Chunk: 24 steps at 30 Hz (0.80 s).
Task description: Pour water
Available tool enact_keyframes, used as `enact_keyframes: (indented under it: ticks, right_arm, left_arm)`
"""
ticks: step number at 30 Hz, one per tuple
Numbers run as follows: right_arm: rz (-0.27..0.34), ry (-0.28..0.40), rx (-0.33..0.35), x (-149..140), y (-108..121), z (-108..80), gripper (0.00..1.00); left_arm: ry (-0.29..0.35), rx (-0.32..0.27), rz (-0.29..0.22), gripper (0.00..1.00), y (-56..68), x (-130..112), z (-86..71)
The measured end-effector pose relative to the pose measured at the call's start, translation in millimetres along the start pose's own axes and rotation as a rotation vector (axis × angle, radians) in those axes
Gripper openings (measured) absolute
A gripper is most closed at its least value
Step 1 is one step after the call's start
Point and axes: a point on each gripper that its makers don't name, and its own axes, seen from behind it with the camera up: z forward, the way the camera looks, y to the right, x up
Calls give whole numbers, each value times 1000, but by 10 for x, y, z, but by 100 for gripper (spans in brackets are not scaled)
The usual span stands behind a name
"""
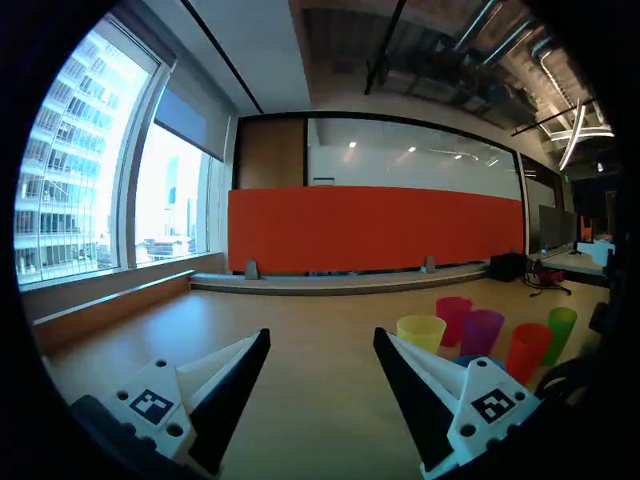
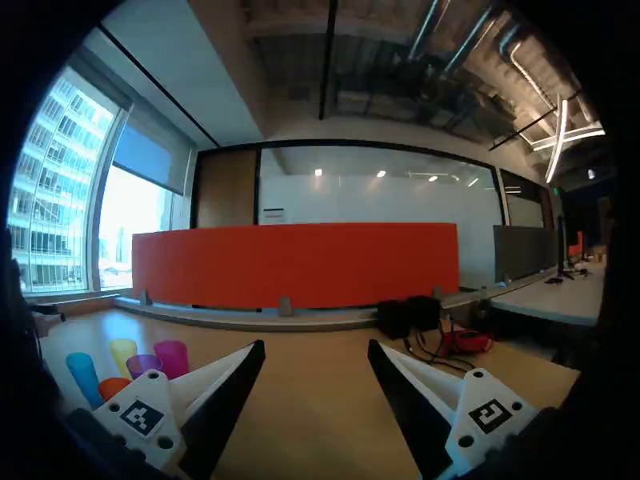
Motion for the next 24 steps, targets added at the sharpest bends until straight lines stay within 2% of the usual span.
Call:
enact_keyframes:
  ticks: [15, 24]
  right_arm:
    - [-2, -23, 15, -284, -111, 33, 100]
    - [-18, -54, 3, -398, -72, 28, 100]
  left_arm:
    - [0, 0, 0, 96, 0, -6, -4]
    - [0, 0, 0, 96, -5, -4, 1]
